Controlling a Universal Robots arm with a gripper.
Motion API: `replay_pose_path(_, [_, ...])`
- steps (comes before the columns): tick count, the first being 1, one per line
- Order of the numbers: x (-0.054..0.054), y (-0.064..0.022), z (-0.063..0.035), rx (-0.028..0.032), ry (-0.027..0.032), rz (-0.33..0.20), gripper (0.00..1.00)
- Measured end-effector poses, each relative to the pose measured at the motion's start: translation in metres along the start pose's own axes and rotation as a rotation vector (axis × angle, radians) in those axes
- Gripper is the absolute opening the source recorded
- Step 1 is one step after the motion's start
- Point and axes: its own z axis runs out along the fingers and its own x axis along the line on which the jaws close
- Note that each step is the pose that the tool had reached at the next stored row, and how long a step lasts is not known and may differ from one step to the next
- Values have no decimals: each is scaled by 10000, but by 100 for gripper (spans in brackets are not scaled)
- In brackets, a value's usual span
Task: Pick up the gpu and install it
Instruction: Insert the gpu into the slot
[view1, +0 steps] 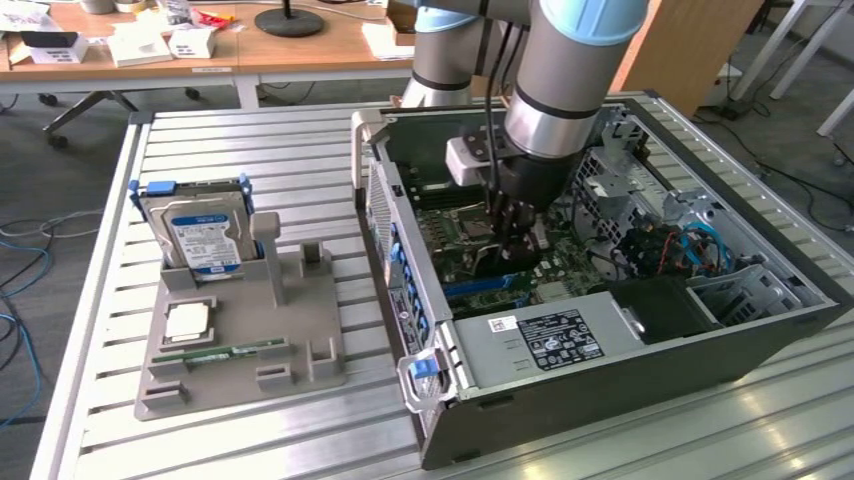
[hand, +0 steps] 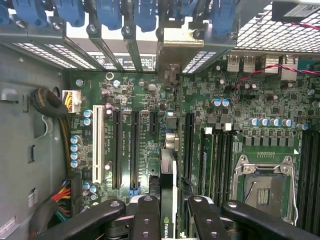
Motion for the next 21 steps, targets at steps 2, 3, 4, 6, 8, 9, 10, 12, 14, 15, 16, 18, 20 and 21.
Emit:
replay_pose_path(2, [1,3,9,0,0,-2,26])
replay_pose_path(3, [1,4,9,-2,2,-2,26])
replay_pose_path(4, [1,3,9,-2,3,-2,26])
replay_pose_path(6, [1,4,10,-2,3,-2,26])
replay_pose_path(8, [1,4,10,-1,2,-1,26])
replay_pose_path(9, [0,3,18,2,-4,-2,26])
replay_pose_path(10, [1,4,24,1,-2,-1,26])
replay_pose_path(12, [2,4,32,-1,1,-1,26])
replay_pose_path(14, [2,5,33,-2,4,-2,26])
replay_pose_path(15, [1,9,34,-1,3,1,26])
replay_pose_path(16, [1,15,35,0,1,1,26])
replay_pose_path(18, [0,19,37,-1,1,-2,26])
replay_pose_path(20, [-2,18,42,0,0,-3,26])
replay_pose_path(21, [-4,19,44,0,0,-2,26])
